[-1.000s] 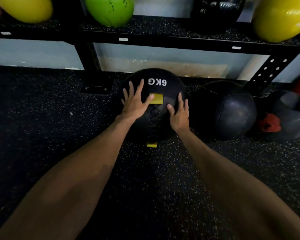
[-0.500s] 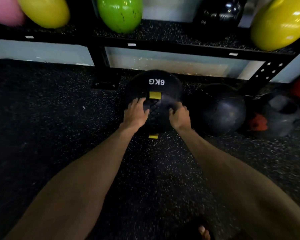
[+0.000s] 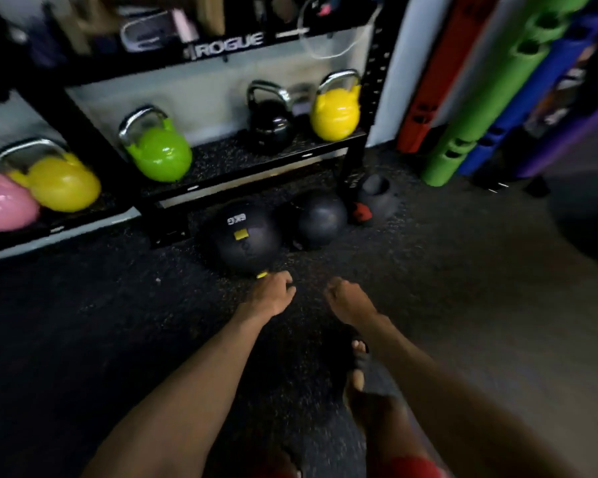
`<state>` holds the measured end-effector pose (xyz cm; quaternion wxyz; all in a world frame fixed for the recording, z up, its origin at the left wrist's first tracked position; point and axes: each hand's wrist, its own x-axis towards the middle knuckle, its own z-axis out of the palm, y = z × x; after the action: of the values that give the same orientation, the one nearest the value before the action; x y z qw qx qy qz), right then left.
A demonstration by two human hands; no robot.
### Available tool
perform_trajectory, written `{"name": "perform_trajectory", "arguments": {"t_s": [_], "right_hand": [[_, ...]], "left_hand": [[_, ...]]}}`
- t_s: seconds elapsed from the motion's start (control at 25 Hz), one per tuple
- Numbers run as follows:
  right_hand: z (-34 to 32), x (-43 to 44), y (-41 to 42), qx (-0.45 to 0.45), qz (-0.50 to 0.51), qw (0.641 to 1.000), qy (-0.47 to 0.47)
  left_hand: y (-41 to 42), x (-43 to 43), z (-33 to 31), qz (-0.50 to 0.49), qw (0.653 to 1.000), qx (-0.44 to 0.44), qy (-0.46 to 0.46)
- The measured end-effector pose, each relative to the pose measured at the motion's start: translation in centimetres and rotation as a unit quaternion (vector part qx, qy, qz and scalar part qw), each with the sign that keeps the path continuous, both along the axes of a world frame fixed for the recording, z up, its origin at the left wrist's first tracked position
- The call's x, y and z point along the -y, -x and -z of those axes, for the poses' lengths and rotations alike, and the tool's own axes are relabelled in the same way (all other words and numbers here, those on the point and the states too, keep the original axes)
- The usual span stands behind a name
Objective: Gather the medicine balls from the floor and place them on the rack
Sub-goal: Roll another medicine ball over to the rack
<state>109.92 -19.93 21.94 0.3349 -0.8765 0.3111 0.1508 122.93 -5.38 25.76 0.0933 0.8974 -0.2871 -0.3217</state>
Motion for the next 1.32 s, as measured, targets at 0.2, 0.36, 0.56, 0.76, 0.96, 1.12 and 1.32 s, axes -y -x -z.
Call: {"name": "perform_trajectory", "arguments": {"t_s": [0.2,0.36,0.56,0.76,0.96,1.12,1.32], "right_hand": [[-8.6,-5.3,18.2,-0.034,0.157,0.987,0.01],[-11.1,-11.1,33.4,-0.06,0.274,0.96,0.024],[-12.4,-20.5,50.2,-0.085,0.47,0.878,-0.01],[-12.8,-31.0,65.1,-0.065,0.645,0.761,-0.035],[-12.5,-40.8,77.5,-0.044,0.754,0.651,-0.071],[-12.0,-48.8,86.5,-0.036,0.814,0.573,-0.087],[-12.6,-57.9,93.2,-0.009,0.885,0.454,-0.102]], "left_hand": [[13.2,1.1,-6.6,0.265,0.964,-0.004,-0.028],[24.9,2.7,-9.1,0.456,0.889,-0.009,-0.041],[40.4,3.4,-9.9,0.615,0.788,-0.002,-0.04],[59.3,0.5,-9.5,0.763,0.644,0.007,-0.048],[77.3,-5.5,-8.7,0.86,0.507,0.012,-0.064],[90.9,-11.3,-8.1,0.907,0.415,0.019,-0.076],[104.2,-19.5,-7.8,0.952,0.298,0.017,-0.068]]}}
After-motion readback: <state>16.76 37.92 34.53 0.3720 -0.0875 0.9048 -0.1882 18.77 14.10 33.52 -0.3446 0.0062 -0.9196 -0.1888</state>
